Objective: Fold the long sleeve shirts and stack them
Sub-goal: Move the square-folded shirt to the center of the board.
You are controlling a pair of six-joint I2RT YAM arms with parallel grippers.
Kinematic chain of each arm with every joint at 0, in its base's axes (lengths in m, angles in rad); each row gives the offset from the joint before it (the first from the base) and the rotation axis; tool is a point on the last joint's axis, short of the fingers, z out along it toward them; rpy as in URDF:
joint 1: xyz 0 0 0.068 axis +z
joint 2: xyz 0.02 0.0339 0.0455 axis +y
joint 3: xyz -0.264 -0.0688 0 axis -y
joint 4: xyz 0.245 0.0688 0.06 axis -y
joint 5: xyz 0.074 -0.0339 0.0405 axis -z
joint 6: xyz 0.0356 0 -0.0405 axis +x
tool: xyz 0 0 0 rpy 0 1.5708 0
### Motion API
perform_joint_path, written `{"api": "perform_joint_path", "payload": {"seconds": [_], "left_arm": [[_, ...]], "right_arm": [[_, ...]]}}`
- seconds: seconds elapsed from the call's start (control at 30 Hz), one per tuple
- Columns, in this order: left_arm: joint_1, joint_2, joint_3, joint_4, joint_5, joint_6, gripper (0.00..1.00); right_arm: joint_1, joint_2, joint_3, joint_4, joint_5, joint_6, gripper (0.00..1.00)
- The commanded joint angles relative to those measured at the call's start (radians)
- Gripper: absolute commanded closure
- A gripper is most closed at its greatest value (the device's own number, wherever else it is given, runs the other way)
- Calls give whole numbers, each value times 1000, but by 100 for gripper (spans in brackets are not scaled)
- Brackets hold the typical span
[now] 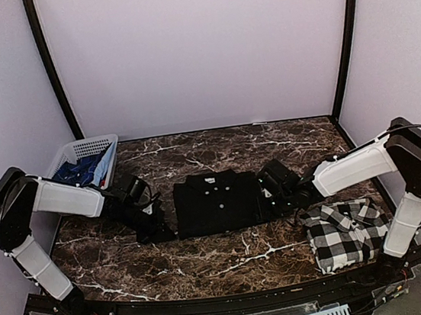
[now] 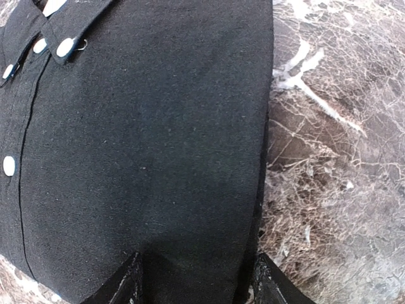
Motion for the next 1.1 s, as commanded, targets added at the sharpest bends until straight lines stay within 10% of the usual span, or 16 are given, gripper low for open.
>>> {"api": "perform_joint_path", "payload": {"seconds": [0.0,0.47,0.8,1.07], "left_arm": [[-10,-64,-24,22,4,21,95],[-176,-232,-148,141,-228,109,68],[-216,-120,-124,218,-322,148,69],[-220,-87,-77,207,-354,191,91]], "right_arm": [[17,10,-24,-57,-25,24,44],[19,21,-16,-70,-20,13,44],[20,29,-6,-74,-15,1,44],[19,31,-9,-75,-8,-5,44]]}}
